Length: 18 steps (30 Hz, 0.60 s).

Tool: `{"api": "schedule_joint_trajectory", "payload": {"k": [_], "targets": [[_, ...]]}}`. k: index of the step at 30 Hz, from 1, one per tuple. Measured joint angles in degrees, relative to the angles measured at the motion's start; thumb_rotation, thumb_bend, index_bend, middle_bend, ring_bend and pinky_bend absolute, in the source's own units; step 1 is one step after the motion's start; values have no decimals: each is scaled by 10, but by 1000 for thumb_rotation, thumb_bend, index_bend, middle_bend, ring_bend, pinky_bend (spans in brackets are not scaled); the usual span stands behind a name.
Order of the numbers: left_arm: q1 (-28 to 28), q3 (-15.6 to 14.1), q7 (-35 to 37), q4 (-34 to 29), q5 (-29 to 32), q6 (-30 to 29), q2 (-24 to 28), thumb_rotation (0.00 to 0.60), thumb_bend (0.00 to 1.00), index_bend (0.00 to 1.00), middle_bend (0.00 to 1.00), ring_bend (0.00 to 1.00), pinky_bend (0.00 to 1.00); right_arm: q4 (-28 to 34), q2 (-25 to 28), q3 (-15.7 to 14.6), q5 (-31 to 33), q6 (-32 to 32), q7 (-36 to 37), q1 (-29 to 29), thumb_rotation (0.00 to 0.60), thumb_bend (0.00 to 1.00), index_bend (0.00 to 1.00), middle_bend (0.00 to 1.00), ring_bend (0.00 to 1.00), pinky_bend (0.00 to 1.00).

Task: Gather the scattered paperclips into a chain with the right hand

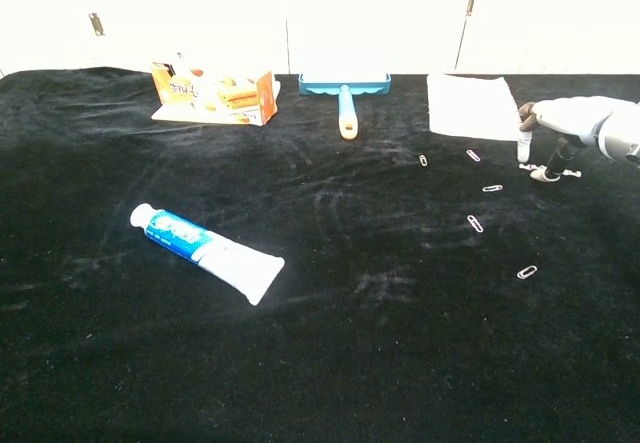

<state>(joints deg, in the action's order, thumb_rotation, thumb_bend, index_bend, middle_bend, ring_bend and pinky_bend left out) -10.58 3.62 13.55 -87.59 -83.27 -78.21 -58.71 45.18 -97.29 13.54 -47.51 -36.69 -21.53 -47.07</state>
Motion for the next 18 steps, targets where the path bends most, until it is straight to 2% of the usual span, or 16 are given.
{"api": "schedule_joint_trajectory", "payload": {"k": [18], "targets": [[1, 1, 16, 13, -11, -9, -4, 600, 406, 0, 64, 68, 77, -27, -11, 4, 4, 18, 2, -4, 600, 381, 485, 0, 0, 0]]}}
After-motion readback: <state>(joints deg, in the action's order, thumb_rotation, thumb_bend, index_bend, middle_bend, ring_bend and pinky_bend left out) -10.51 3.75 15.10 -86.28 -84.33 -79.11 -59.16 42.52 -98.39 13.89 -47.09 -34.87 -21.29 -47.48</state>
